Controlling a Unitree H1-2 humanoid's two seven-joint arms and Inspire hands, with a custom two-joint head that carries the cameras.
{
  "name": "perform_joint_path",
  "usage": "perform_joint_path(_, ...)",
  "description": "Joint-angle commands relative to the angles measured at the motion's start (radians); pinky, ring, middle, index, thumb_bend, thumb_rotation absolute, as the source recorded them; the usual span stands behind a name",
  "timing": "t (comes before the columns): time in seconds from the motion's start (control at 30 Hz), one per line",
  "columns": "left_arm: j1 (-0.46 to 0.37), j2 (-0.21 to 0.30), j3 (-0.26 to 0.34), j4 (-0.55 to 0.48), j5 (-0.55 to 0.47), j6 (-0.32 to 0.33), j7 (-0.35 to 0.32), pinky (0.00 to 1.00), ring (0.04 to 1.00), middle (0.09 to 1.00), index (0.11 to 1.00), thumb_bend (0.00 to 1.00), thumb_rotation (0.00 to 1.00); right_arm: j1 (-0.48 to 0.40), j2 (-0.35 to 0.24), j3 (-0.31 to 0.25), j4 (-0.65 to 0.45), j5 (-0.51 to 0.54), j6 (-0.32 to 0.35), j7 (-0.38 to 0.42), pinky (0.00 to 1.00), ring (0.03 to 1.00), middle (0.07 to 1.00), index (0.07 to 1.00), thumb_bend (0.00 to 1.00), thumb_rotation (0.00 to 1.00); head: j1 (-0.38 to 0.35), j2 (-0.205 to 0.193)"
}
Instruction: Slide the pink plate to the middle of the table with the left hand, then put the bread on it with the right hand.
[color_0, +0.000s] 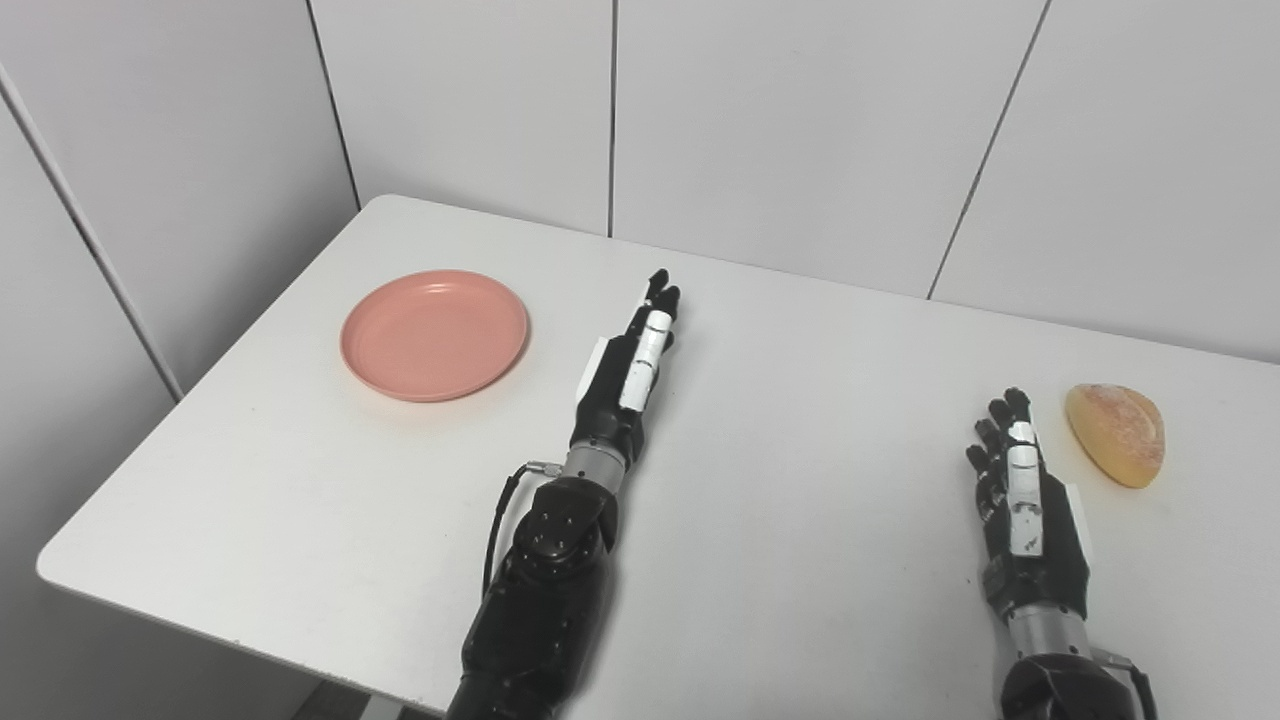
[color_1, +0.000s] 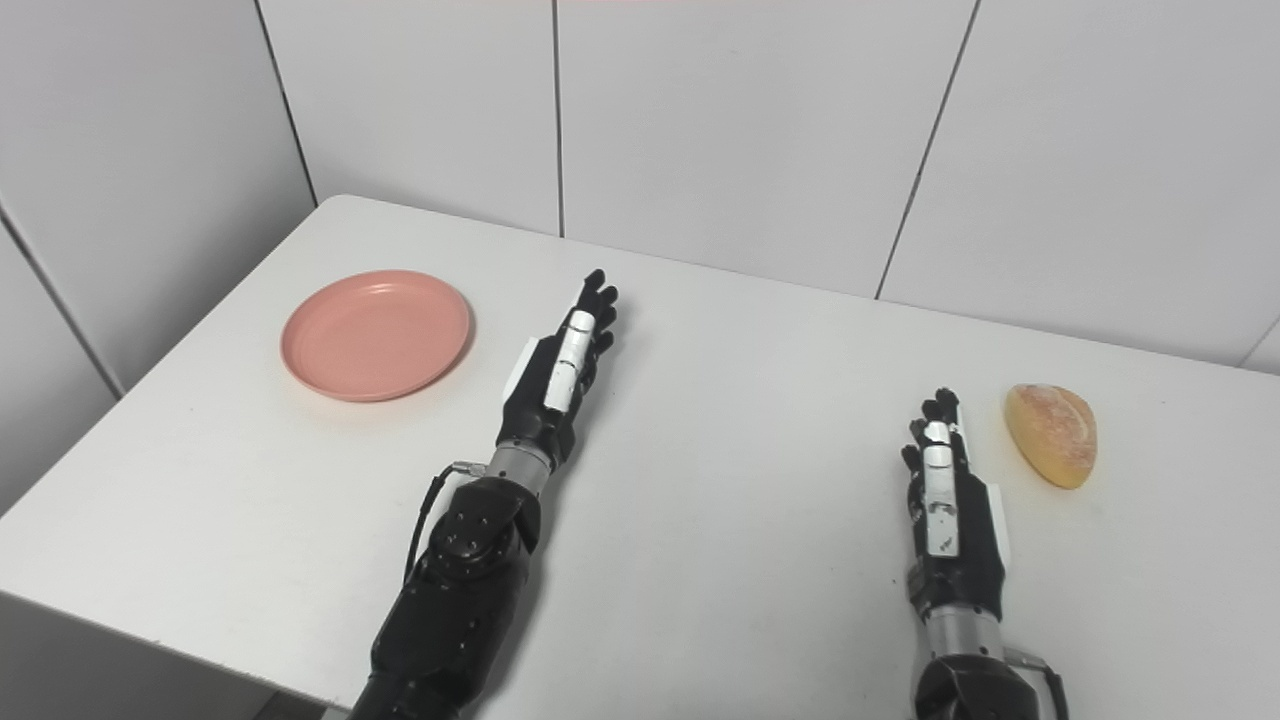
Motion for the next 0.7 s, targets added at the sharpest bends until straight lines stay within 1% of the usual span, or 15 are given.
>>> perform_joint_path(0.0, -0.065, 0.012, 0.012, -0.030, -0.023, -0.007, 0.006, 1.00, 0.967, 0.949, 0.955, 0.72, 1.00, -0.013, -0.009, -0.012, -0.004, 0.007, -0.020, 0.004, 1.00, 1.000, 1.000, 1.000, 0.77, 0.93, 0.000, 0.000)
perform_joint_path(0.03, -0.073, 0.019, 0.026, -0.029, -0.032, -0.009, 0.010, 1.00, 0.963, 0.945, 0.952, 0.73, 1.00, -0.013, -0.008, -0.012, -0.006, 0.004, -0.017, 0.002, 1.00, 1.000, 1.000, 1.000, 0.77, 0.92, 0.001, -0.001)
perform_joint_path(0.07, -0.078, 0.023, 0.035, -0.029, -0.038, -0.011, 0.014, 1.00, 0.945, 0.926, 0.927, 0.72, 1.00, -0.013, -0.008, -0.012, -0.006, 0.001, -0.015, 0.001, 1.00, 1.000, 1.000, 1.000, 0.78, 0.93, 0.001, -0.001)
perform_joint_path(0.1, -0.087, 0.027, 0.048, -0.023, -0.040, -0.025, 0.027, 1.00, 0.942, 0.922, 0.922, 0.72, 1.00, -0.013, -0.010, -0.010, -0.008, 0.000, -0.012, 0.003, 1.00, 1.000, 1.000, 1.000, 0.78, 0.93, 0.001, -0.001)
perform_joint_path(0.13, -0.095, 0.031, 0.059, -0.018, -0.042, -0.036, 0.040, 0.96, 0.913, 0.896, 0.893, 0.71, 1.00, -0.012, -0.011, -0.010, -0.009, 0.000, -0.009, 0.004, 1.00, 1.000, 1.000, 1.000, 0.78, 0.93, 0.001, -0.001)
perform_joint_path(0.17, -0.101, 0.035, 0.070, -0.018, -0.046, -0.042, 0.048, 0.94, 0.900, 0.884, 0.880, 0.72, 1.00, -0.012, -0.012, -0.009, -0.010, 0.000, -0.006, 0.006, 1.00, 1.000, 1.000, 1.000, 0.78, 0.93, 0.001, -0.001)
perform_joint_path(0.23, -0.107, 0.040, 0.085, -0.022, -0.061, -0.043, 0.050, 0.92, 0.880, 0.866, 0.869, 0.73, 1.00, -0.010, -0.012, -0.009, -0.011, 0.001, -0.004, 0.006, 1.00, 1.000, 1.000, 1.000, 0.79, 0.93, 0.001, -0.007)
perform_joint_path(0.27, -0.112, 0.051, 0.093, -0.026, -0.054, -0.043, 0.058, 0.92, 0.877, 0.864, 0.868, 0.73, 1.00, -0.010, -0.011, -0.009, -0.011, 0.000, -0.010, 0.006, 1.00, 1.000, 1.000, 1.000, 0.79, 0.93, 0.001, -0.007)
perform_joint_path(0.33, -0.120, 0.071, 0.108, -0.034, -0.046, -0.041, 0.074, 0.87, 0.851, 0.847, 0.852, 0.77, 1.00, -0.011, -0.009, -0.009, -0.009, -0.001, -0.012, 0.004, 1.00, 1.000, 1.000, 1.000, 0.77, 0.94, 0.001, -0.006)
perform_joint_path(0.4, -0.130, 0.085, 0.127, -0.042, -0.050, -0.040, 0.090, 0.84, 0.837, 0.836, 0.837, 0.79, 1.00, -0.011, -0.010, -0.008, -0.010, -0.002, -0.009, 0.005, 1.00, 1.000, 1.000, 1.000, 0.79, 0.93, 0.002, -0.006)
perform_joint_path(0.5, -0.142, 0.100, 0.154, -0.041, -0.052, -0.052, 0.118, 0.79, 0.795, 0.793, 0.793, 0.75, 1.00, -0.010, -0.015, -0.008, -0.007, -0.003, -0.017, 0.010, 1.00, 1.000, 1.000, 1.000, 0.77, 0.94, 0.003, -0.008)
perform_joint_path(0.6, -0.150, 0.127, 0.170, -0.029, -0.029, -0.076, 0.147, 0.78, 0.777, 0.772, 0.770, 0.75, 1.00, -0.012, -0.011, -0.012, -0.001, 0.005, -0.022, 0.009, 1.00, 1.000, 1.000, 1.000, 0.77, 0.93, 0.006, -0.009)
perform_joint_path(0.67, -0.155, 0.140, 0.178, -0.027, -0.029, -0.081, 0.160, 0.78, 0.772, 0.765, 0.764, 0.76, 1.00, -0.012, -0.011, -0.012, -0.001, 0.004, -0.025, 0.009, 1.00, 1.000, 1.000, 1.000, 0.77, 0.93, 0.007, -0.007)
